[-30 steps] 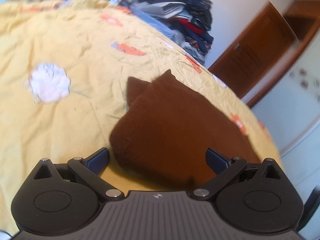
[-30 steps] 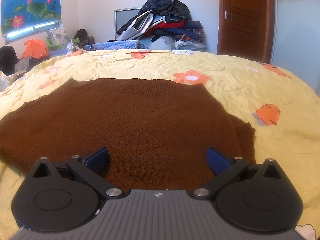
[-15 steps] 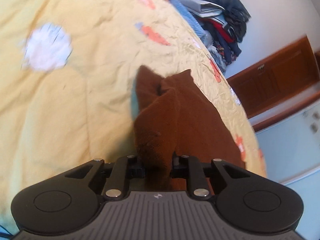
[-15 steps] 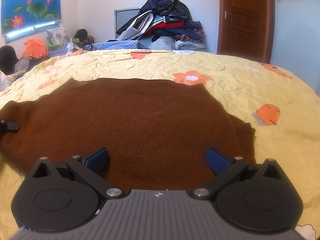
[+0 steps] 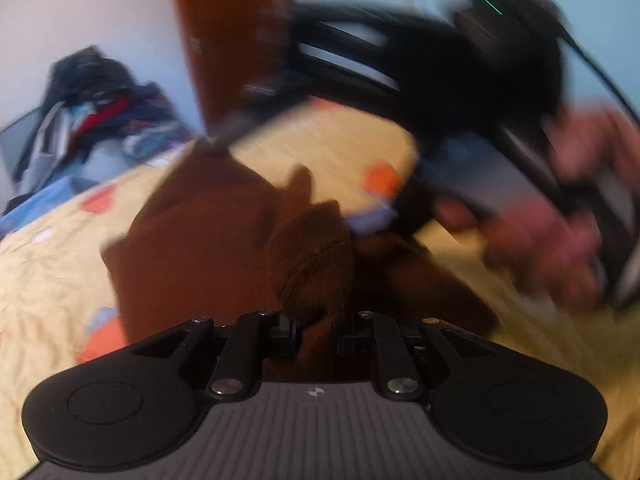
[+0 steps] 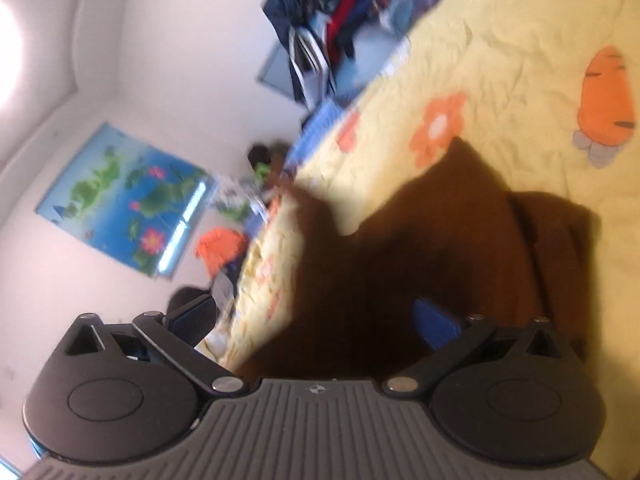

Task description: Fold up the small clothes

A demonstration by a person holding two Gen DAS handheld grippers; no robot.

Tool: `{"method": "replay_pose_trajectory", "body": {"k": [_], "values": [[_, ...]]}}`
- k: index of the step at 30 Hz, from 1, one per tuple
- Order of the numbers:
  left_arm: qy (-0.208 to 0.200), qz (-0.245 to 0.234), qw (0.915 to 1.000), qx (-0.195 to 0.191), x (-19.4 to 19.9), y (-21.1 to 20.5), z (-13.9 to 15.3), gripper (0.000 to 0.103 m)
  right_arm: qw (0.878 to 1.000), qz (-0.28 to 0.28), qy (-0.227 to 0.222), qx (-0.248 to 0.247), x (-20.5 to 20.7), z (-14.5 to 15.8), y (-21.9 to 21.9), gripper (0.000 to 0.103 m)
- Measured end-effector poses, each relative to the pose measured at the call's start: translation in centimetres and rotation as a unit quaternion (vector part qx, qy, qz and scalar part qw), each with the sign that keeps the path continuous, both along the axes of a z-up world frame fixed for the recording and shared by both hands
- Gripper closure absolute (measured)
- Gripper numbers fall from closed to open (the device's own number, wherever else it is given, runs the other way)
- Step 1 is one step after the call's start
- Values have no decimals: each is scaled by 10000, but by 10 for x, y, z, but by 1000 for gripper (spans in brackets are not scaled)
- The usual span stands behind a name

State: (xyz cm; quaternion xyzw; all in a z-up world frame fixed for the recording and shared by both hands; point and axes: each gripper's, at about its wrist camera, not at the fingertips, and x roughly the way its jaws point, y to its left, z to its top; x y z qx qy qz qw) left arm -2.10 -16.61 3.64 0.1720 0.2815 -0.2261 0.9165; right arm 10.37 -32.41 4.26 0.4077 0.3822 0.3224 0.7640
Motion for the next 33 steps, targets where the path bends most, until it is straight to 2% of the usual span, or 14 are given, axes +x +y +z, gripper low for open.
{"method": "replay_pose_trajectory", "body": {"k": [3,8,11,12,13,18,21,23,24,25,27,30,32,33], "values": [[-494,-135,9974,510,-15,-11,-16,87,9978,193,412,-477,18,-8,9,0],[-689,-215,9952,667,-21,-12,-14,87,9970,232,432,-591,29,-12,15,6],[-862,-322,9923,828,-23,-25,-16,87,9953,228,243,-914,39,-8,15,33],[-939,-368,9911,865,-18,-28,-17,87,9931,318,214,-1108,43,-9,18,66],[-1006,-443,9902,862,-21,-30,-17,87,9897,335,222,-1373,46,-10,20,85],[-1144,-879,9870,708,-29,-24,-34,83,9844,34,-48,-1758,30,-16,-11,94],[-1181,-960,9874,425,-40,1,-28,67,9942,-144,128,-1061,23,-38,-34,85],[-1130,-907,9892,215,-39,26,-18,27,9952,-230,63,-951,14,-31,-37,60],[-1228,-833,9889,103,-41,42,-13,5,9952,-370,-22,-905,9,-25,-40,32],[-1351,-740,9881,17,-42,57,-9,2,9950,-562,-160,-814,4,-18,-46,3],[-1402,-507,9888,-98,-38,86,-1,3,9887,-1098,-519,-875,-7,-4,-56,0],[-933,111,9944,-481,-5,123,4,3,9839,-1051,-394,-1394,8,1,-58,0],[-227,571,9890,-1345,34,148,6,3,9816,-859,-48,-1705,22,-10,-54,4],[232,817,9768,-1968,57,161,6,4,9823,-711,123,-1731,29,-18,-49,6]]}}
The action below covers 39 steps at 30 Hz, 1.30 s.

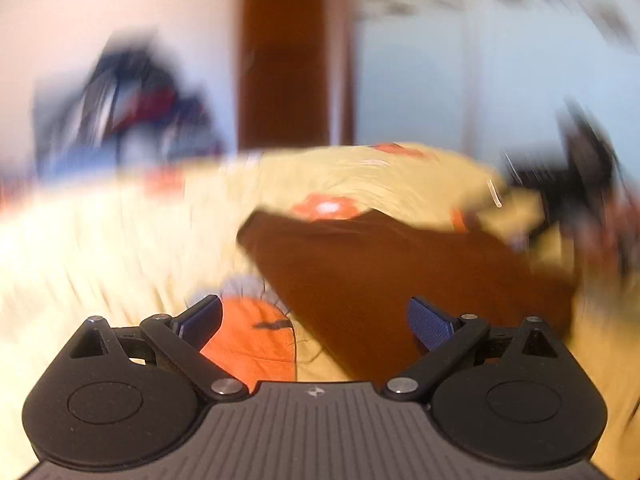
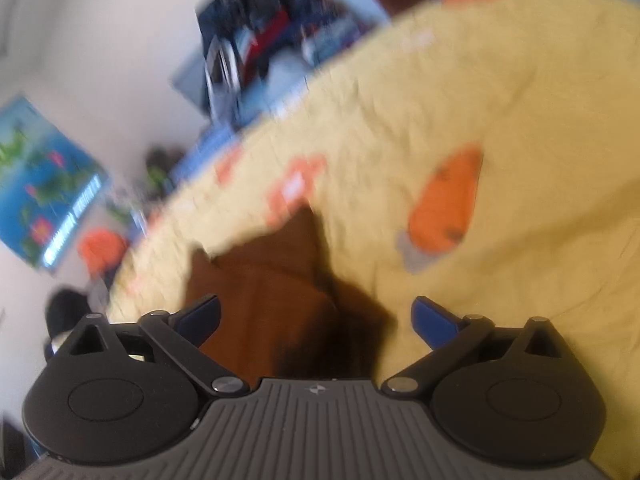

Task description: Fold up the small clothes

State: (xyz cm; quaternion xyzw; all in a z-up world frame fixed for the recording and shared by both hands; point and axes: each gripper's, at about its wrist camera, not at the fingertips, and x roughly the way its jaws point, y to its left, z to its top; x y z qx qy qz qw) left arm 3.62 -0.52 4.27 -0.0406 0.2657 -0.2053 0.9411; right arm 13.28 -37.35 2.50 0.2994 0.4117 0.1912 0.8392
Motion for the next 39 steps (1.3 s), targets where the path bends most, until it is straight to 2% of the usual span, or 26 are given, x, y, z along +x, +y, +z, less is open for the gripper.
{"method": "replay_pose_trajectory", "body": {"k": [1,2,3,5,6,8,9,10,11,14,17,20,23,24,25,26,27,29,30,31,33,34,36,37,38,39], "values": [[468,150,9963,-709,20,14,-5,4,9999,32,-87,76,3,-3,3,7],[946,217,9850,-1426,39,26,-13,4,9998,110,-35,191,6,-6,7,7],[1354,259,9708,-1963,57,32,-25,4,9994,156,8,314,11,-9,10,8],[1953,246,9461,-2570,86,34,-44,7,9987,221,86,446,19,-13,21,11],[2128,190,9390,-2693,97,31,-50,14,9985,277,102,465,22,-15,24,19],[2317,182,9319,-2784,111,20,-58,48,9984,380,160,396,21,-14,29,43],[2548,198,9263,-2770,123,12,-62,81,9984,408,234,321,22,-16,31,65],[2693,279,9230,-2733,131,9,-66,87,9980,450,324,302,22,-18,31,68],[2668,305,9230,-2757,133,8,-63,87,9978,440,301,395,18,-19,27,68],[2287,254,9468,-2251,125,7,-40,89,9979,381,256,447,12,-17,27,69],[1769,81,9651,-1931,114,17,-14,90,9970,505,103,581,11,-11,36,70],[1080,250,9828,-1476,107,40,11,90,9938,702,-73,856,24,-7,57,70],[946,633,9868,-1149,114,61,15,86,9910,870,-140,1011,43,-11,86,69],[1142,722,9849,-1080,120,68,8,82,9905,948,-116,985,50,-13,98,61],[1482,887,9782,-1149,123,77,-4,79,9922,923,-25,839,55,-16,108,49],[1845,1077,9676,-1345,121,88,-16,79,9943,827,106,667,58,-18,114,49],[2057,1094,9581,-1668,113,98,-25,79,9944,770,82,722,56,-18,114,42],[2133,946,9457,-2261,89,115,-36,70,9934,720,128,885,42,-12,107,28],[2224,876,9375,-2530,74,122,-40,51,9927,750,113,934,32,-9,101,17],[2346,737,9281,-2795,62,126,-46,28,9927,764,90,933,21,-6,95,14],[2456,417,9104,-3302,41,125,-57,25,9910,857,157,1021,2,-4,87,15],[2431,244,9111,-3319,33,120,-58,25,9890,938,268,1113,-6,-5,87,15],[2329,14,9296,-2857,22,106,-54,26,9851,1100,442,1246,-16,-7,92,17],[2248,-60,9380,-2638,21,98,-51,27,9838,1224,528,1198,-19,-9,99,21],[2261,-96,9425,-2461,22,92,-48,32,9841,1314,582,1044,-23,-11,108,27],[2406,-46,9442,-2250,24,89,-47,69,9851,1383,509,886,-26,-11,115,44]]}}
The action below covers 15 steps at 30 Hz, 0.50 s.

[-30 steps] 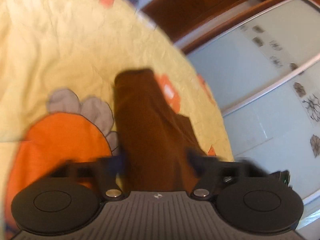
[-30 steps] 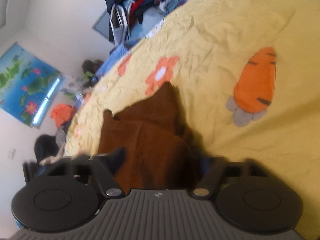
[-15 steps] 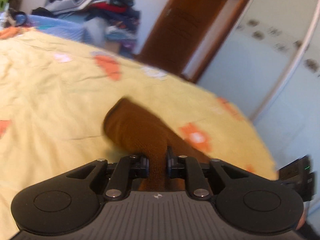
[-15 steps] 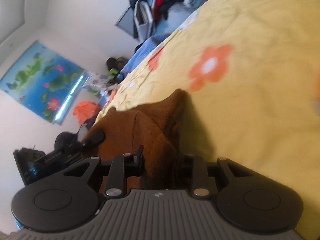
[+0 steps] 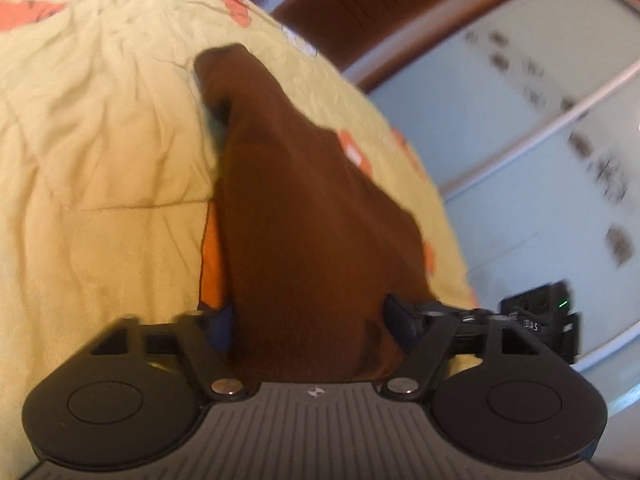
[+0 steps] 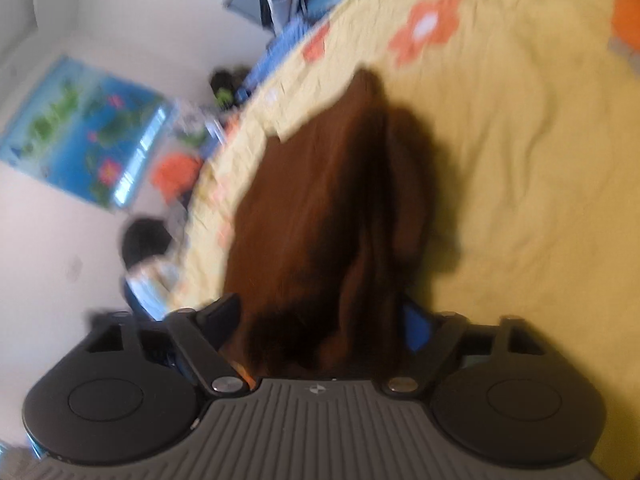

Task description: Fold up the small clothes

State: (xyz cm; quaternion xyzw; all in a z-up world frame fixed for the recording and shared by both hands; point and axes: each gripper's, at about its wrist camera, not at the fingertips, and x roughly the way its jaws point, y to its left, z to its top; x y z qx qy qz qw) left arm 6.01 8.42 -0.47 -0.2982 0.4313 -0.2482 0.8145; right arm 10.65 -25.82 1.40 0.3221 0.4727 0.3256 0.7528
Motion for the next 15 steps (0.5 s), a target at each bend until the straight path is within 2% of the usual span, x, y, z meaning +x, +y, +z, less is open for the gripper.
{"method": "replay_pose_trajectory", "body": {"k": [1,3,5,7,8,9,10,12,14,15], "values": [[168,9,9998,145,1,-1,0,73,9998,79,-43,-184,-4,1,7,63],[128,-49,9997,217,-9,2,11,76,9987,233,-196,-418,-13,7,12,65],[-15,-233,9985,487,-27,-1,17,77,9971,383,-418,-508,-29,18,10,65],[-201,-335,9953,891,-40,-6,10,71,9948,506,-534,-710,-42,17,7,67],[-378,-308,9941,965,-45,-6,11,70,9934,530,-588,-832,-46,12,7,65],[-432,-258,9931,1056,-48,-6,13,64,9939,502,-693,-693,-49,10,4,60],[-470,-170,9916,1195,-51,-6,19,58,9956,467,-591,-555,-46,9,0,52],[-869,67,9849,1497,-57,-6,37,56,9978,282,-348,-499,-38,19,-7,39],[-1616,141,9726,1668,-70,-11,58,55,9941,-98,-861,-649,-36,43,-14,39],[-1981,125,9647,1731,-71,-15,68,51,9903,-229,-1158,-728,-32,57,-15,39]]}}
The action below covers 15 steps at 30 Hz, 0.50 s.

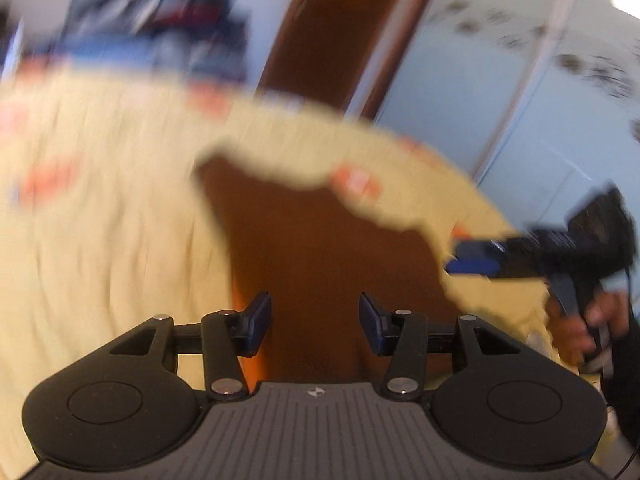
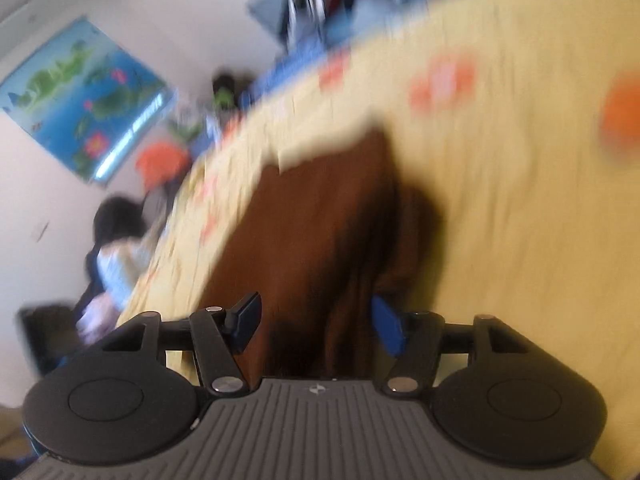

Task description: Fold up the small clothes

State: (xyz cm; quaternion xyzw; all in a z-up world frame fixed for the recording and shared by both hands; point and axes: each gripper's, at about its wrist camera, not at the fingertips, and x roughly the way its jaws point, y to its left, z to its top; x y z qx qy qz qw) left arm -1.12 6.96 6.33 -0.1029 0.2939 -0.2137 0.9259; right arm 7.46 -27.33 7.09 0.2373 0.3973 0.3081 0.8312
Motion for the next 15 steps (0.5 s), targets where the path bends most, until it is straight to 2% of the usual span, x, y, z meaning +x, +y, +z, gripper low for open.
{"method": "replay_pose_trajectory", "body": {"k": [1,3,5,6,7,8,9,10,12,14,15], "values": [[-223,-121,9997,56,1,-7,5,42,9997,-92,-212,-33,8,13,2,39],[-246,-429,9987,83,14,-24,5,38,9993,33,-355,124,32,30,17,39],[67,-514,9984,237,33,-41,-14,38,9977,484,-300,368,59,38,47,38],[404,-400,9975,411,42,-46,-28,38,9963,689,-160,480,74,38,65,36],[452,-280,9976,441,47,-48,-40,38,9945,885,32,561,91,35,85,34],[125,-263,9987,426,40,-49,-43,37,9917,1093,240,634,105,31,106,34],[10,-310,9980,550,37,-52,-46,36,9882,1302,417,684,118,27,126,32],[-99,-298,9971,691,33,-55,-47,36,9852,1487,542,659,130,20,145,26],[-189,-217,9962,822,28,-61,-49,36,9823,1652,796,372,153,4,180,23],[-219,-168,9958,873,28,-63,-49,36,9806,1628,1088,-31,168,-22,208,24],[-224,-153,9960,856,29,-63,-49,36,9795,1700,1078,-27,175,-32,216,33]]}}
